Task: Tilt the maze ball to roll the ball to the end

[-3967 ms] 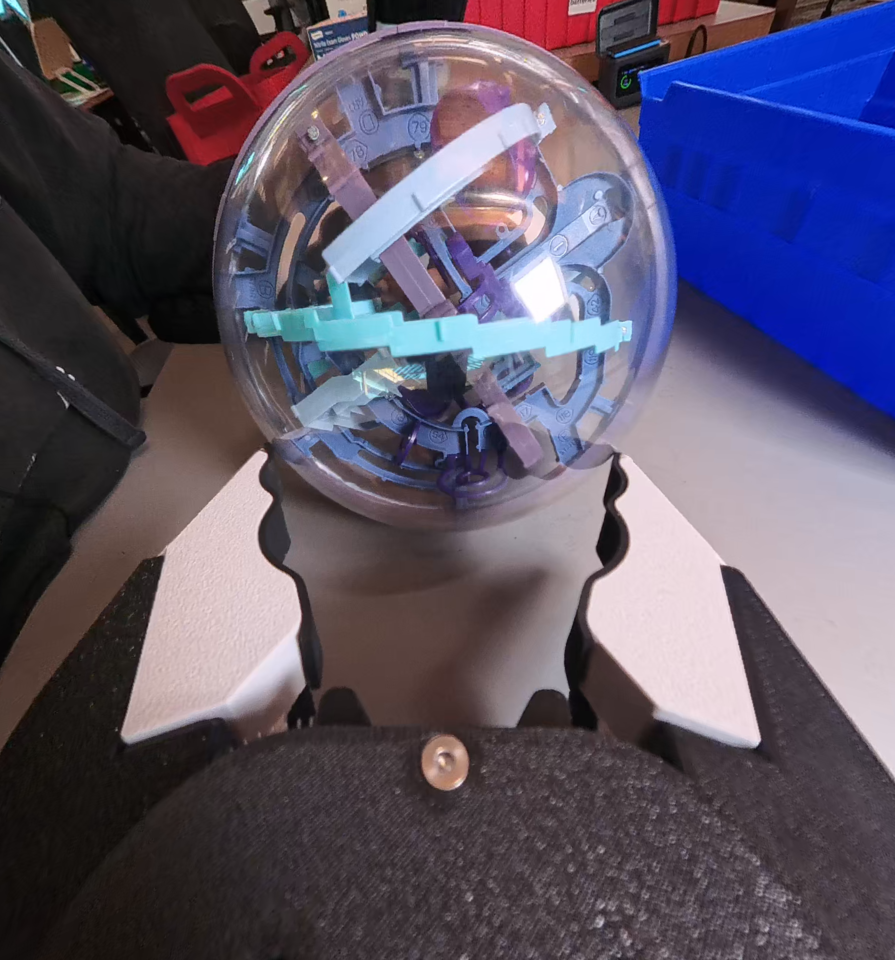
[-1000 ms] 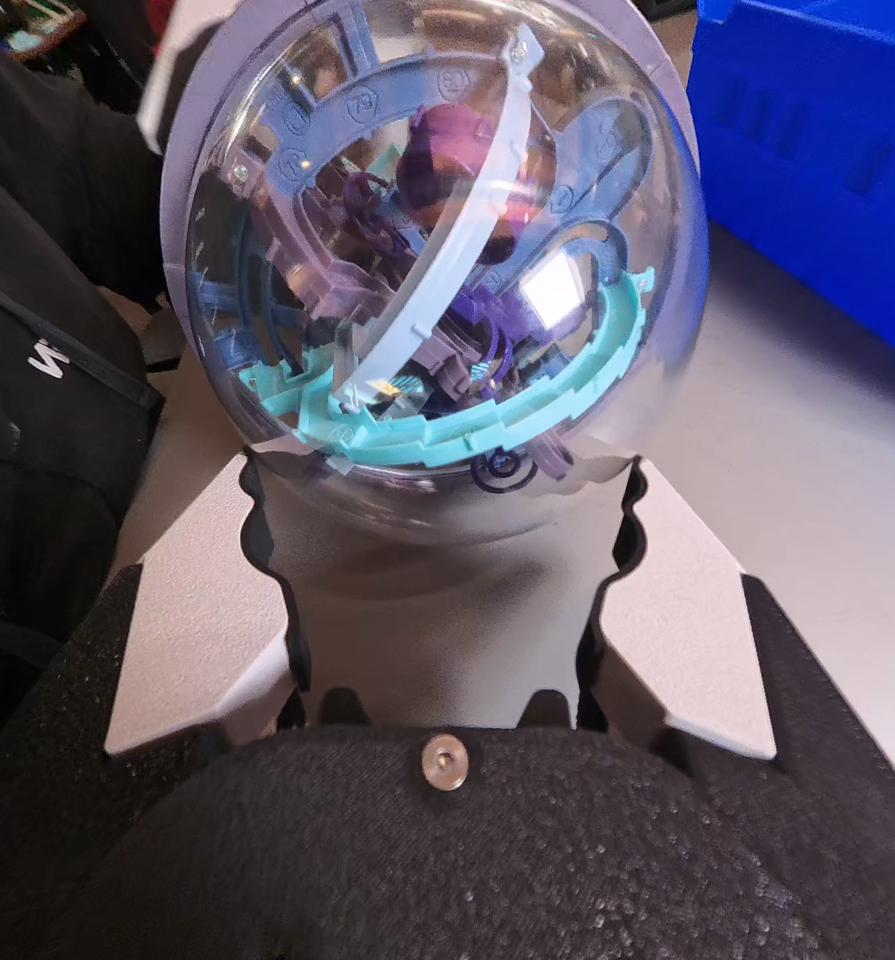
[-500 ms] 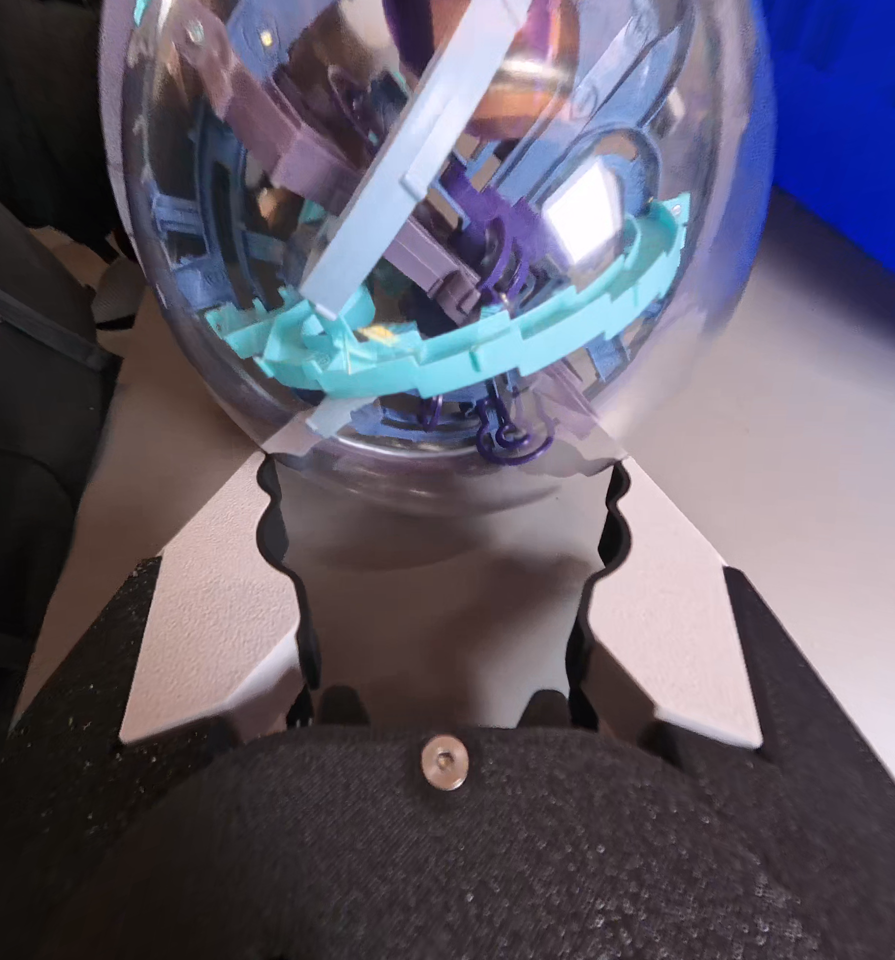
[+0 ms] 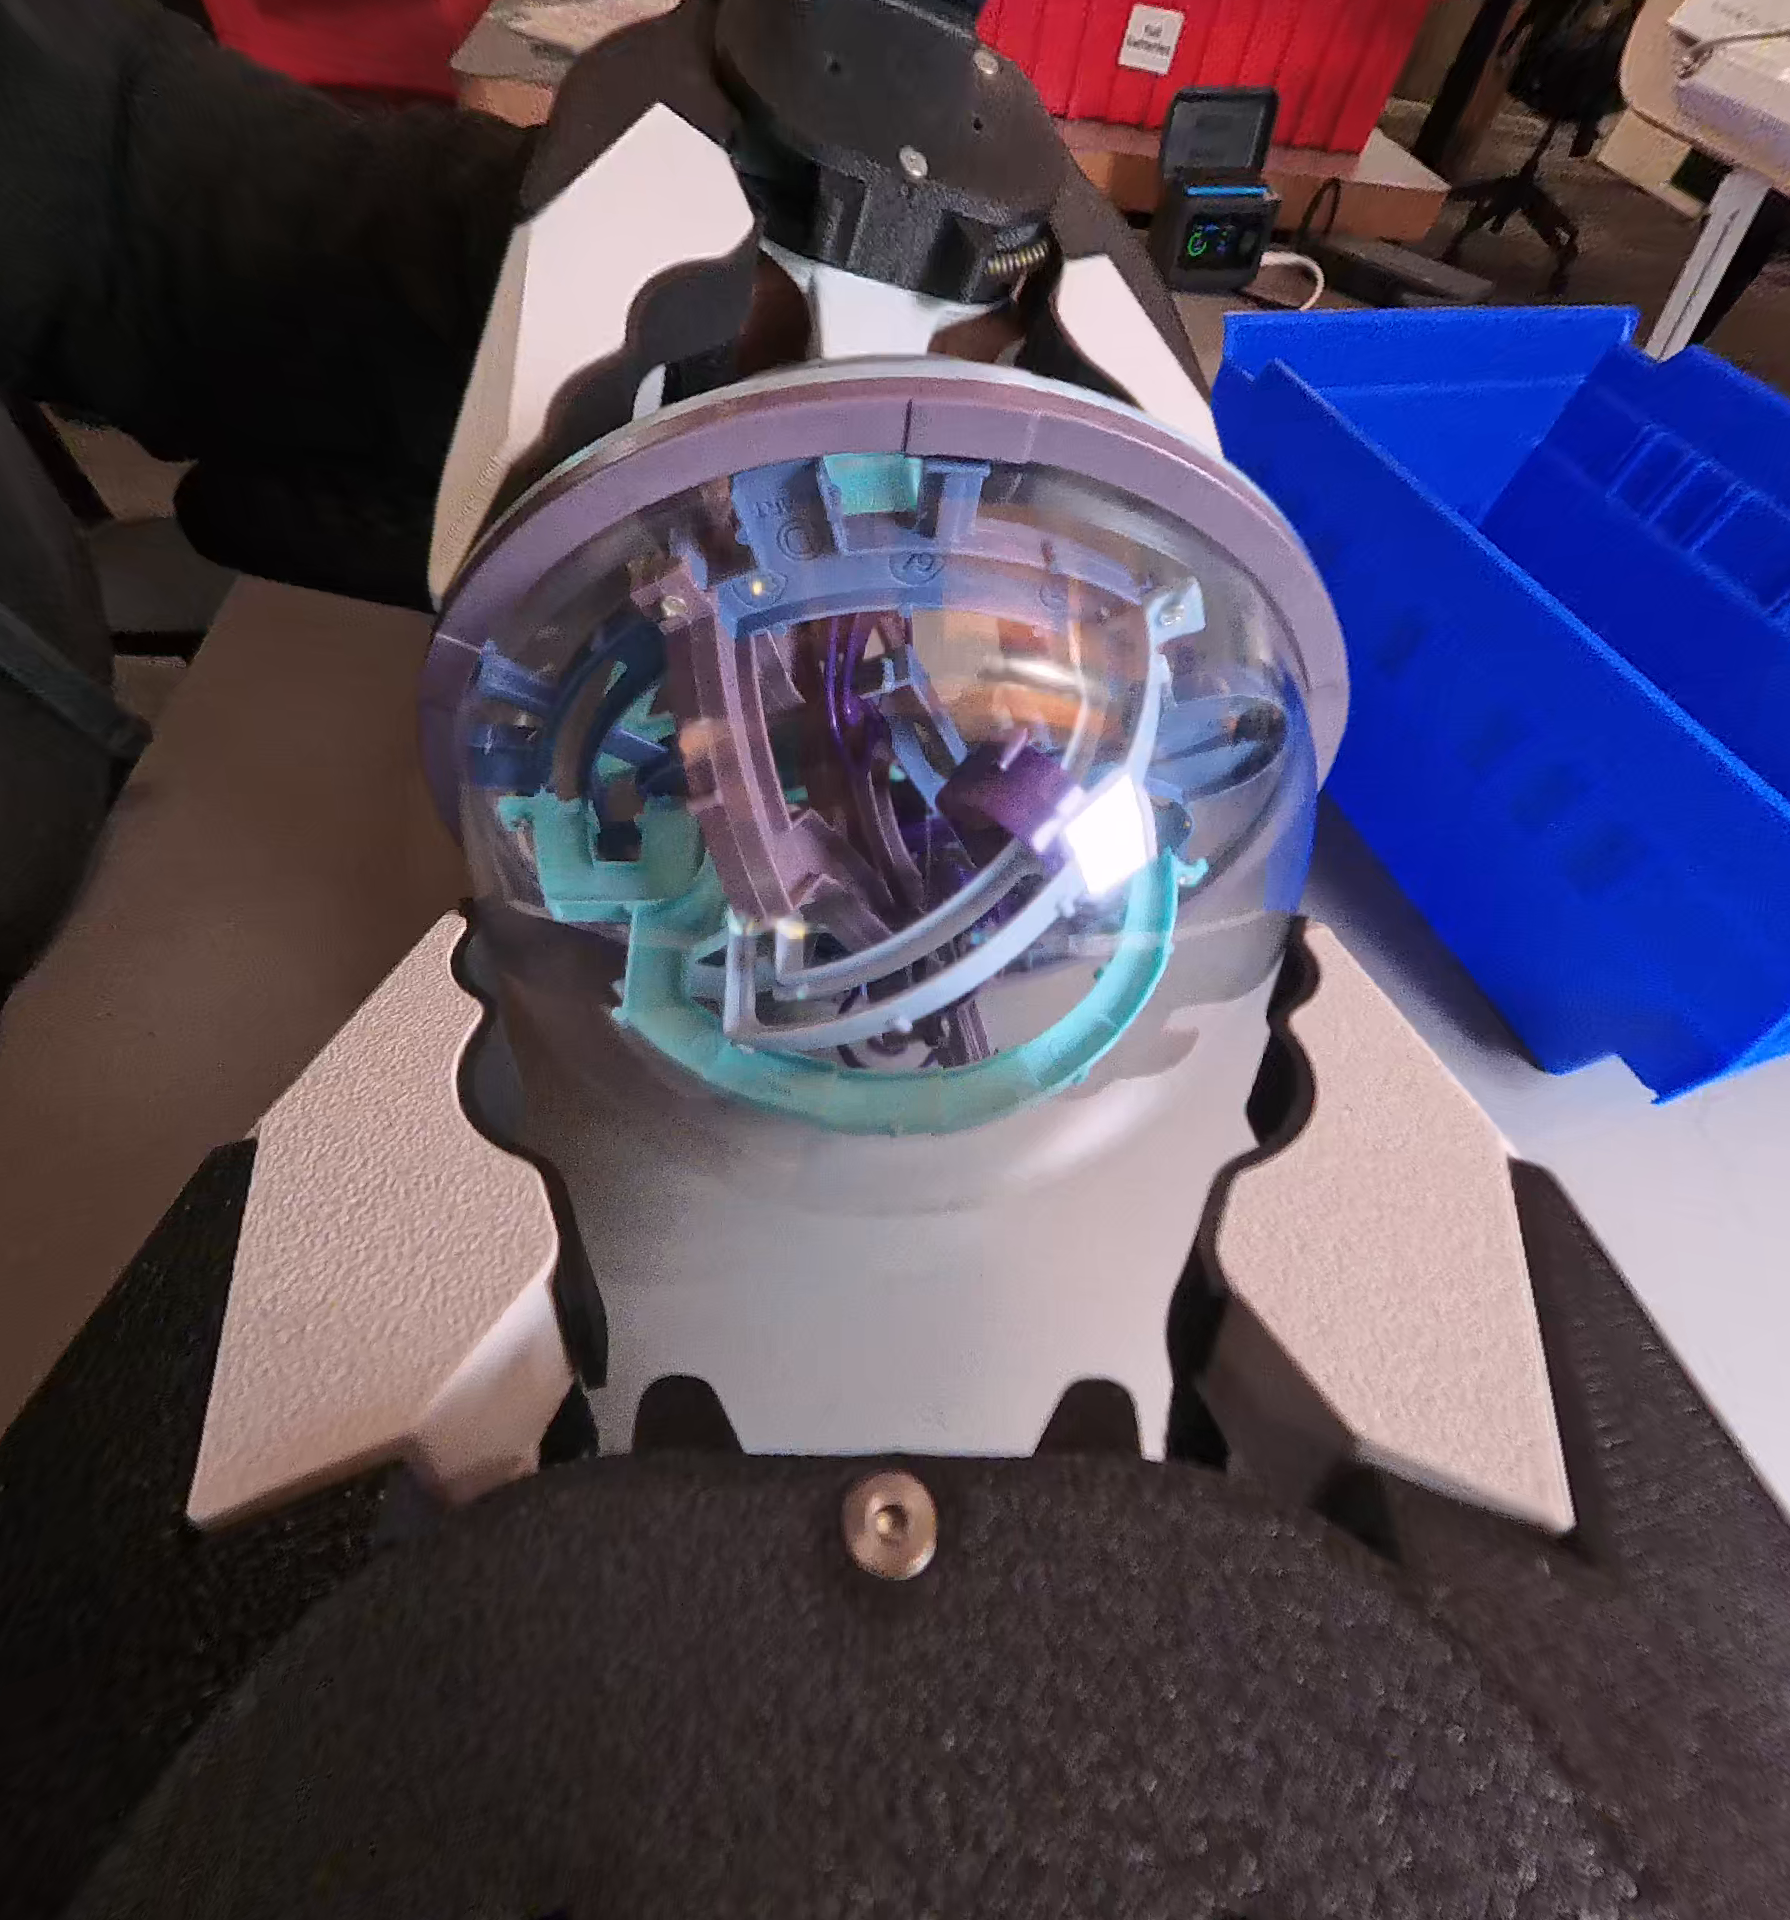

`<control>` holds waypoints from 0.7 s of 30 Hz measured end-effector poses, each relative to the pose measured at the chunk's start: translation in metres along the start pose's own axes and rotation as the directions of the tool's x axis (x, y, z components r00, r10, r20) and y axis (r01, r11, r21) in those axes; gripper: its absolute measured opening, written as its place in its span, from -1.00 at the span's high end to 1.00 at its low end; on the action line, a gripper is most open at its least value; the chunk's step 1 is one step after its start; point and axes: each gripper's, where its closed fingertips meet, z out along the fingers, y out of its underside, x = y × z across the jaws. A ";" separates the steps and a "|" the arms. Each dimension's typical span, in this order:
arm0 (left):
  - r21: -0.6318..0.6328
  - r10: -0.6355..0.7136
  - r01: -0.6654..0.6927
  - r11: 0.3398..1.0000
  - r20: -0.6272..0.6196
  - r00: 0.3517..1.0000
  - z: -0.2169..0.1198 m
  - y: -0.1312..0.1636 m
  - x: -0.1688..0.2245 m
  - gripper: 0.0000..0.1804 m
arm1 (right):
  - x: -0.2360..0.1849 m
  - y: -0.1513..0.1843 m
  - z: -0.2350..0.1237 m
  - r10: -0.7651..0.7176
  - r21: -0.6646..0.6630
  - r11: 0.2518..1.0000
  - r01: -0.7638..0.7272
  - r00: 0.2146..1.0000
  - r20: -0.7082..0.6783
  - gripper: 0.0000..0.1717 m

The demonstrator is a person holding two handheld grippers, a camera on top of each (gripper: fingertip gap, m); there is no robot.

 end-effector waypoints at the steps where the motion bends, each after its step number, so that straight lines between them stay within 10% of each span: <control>1: 0.017 0.001 -0.001 1.000 0.011 1.000 -0.003 -0.001 -0.001 -0.67 | 0.001 0.003 0.001 0.013 -0.002 1.000 -0.013 1.000 -0.002 -0.64; 21: 0.035 -0.038 0.037 0.999 0.018 0.999 -0.025 0.053 0.002 -0.75 | -0.008 -0.011 0.017 0.060 0.073 0.996 -0.058 0.998 -0.025 -0.61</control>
